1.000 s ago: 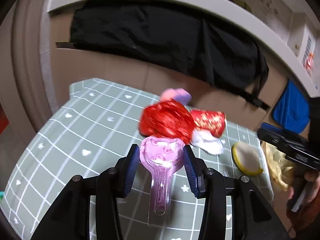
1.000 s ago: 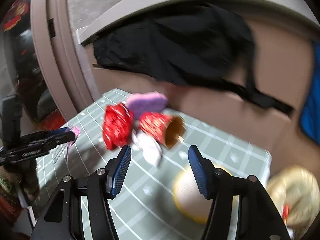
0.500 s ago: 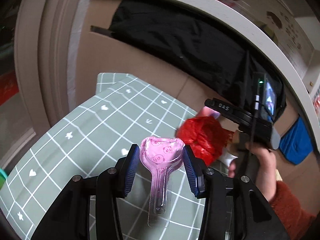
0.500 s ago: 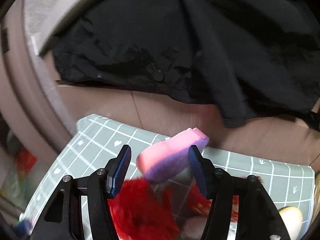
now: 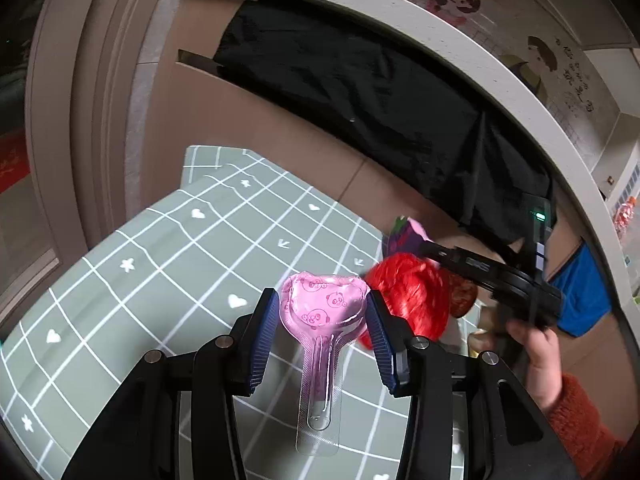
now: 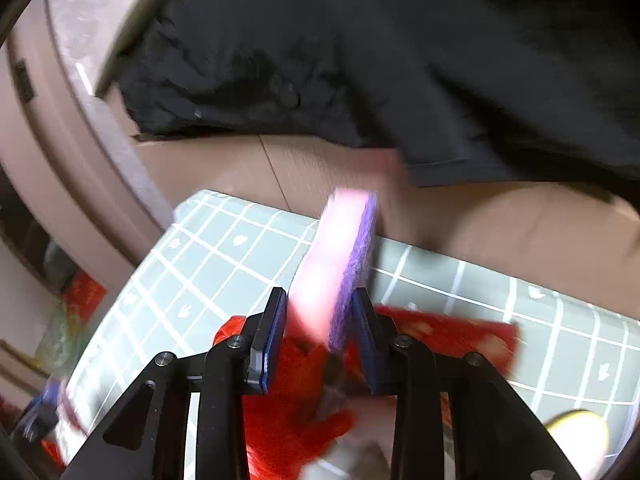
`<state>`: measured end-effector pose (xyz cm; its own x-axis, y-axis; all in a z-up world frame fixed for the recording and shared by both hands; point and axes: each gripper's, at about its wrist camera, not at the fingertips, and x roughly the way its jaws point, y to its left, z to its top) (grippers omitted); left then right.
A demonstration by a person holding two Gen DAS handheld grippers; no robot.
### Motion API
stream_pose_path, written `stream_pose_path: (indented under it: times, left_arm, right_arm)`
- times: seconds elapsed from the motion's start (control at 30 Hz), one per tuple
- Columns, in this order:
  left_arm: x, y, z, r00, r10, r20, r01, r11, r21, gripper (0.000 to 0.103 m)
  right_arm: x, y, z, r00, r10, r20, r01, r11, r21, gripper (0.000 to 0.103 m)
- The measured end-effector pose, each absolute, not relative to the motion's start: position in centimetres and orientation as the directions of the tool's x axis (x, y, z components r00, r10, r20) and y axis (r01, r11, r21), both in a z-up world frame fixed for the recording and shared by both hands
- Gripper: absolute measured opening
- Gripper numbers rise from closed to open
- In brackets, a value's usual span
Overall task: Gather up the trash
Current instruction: 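Grasp the pink-purple sponge with the right tool while the left tool holds the pink item, then lift the pink item and sponge and carry both over the bin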
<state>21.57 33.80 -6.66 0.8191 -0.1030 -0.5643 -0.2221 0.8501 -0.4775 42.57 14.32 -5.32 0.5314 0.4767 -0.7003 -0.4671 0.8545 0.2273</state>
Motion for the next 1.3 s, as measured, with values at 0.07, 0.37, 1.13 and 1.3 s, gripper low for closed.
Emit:
stream_pose_path:
  times: [0.07, 0.37, 1.13, 1.3]
  left_arm:
    - [21.6, 33.1, -6.4, 0.821, -0.116, -0.560, -0.207, 0.853, -0.480, 0.045]
    - [21.6, 28.3, -5.3, 0.814, -0.182, -0.551, -0.124, 0.873, -0.471, 0.045]
    - [20.1, 20.7, -7.8, 0.717, -0.248, -0.652, -0.052, 0.913, -0.404, 0.046]
    - [20.2, 20.4, -7.9, 0.714, -0.232, -0.661, -0.055, 0.922, -0.382, 0.046]
  right_arm:
    - [41.2, 12.7, -4.1, 0.536, 0.492, -0.686, -0.495, 0.842, 0.216, 0.029]
    - [33.9, 5.9, 0.4, 0.552, 0.550, -0.626, -0.590, 0.789, 0.172, 0.029]
    - [26.8, -2.5, -7.6, 0.539, 0.422, -0.730, -0.505, 0.854, 0.121, 0.046]
    - [27.9, -2.2, -8.5, 0.530, 0.415, -0.739, -0.501, 0.857, 0.122, 0.046]
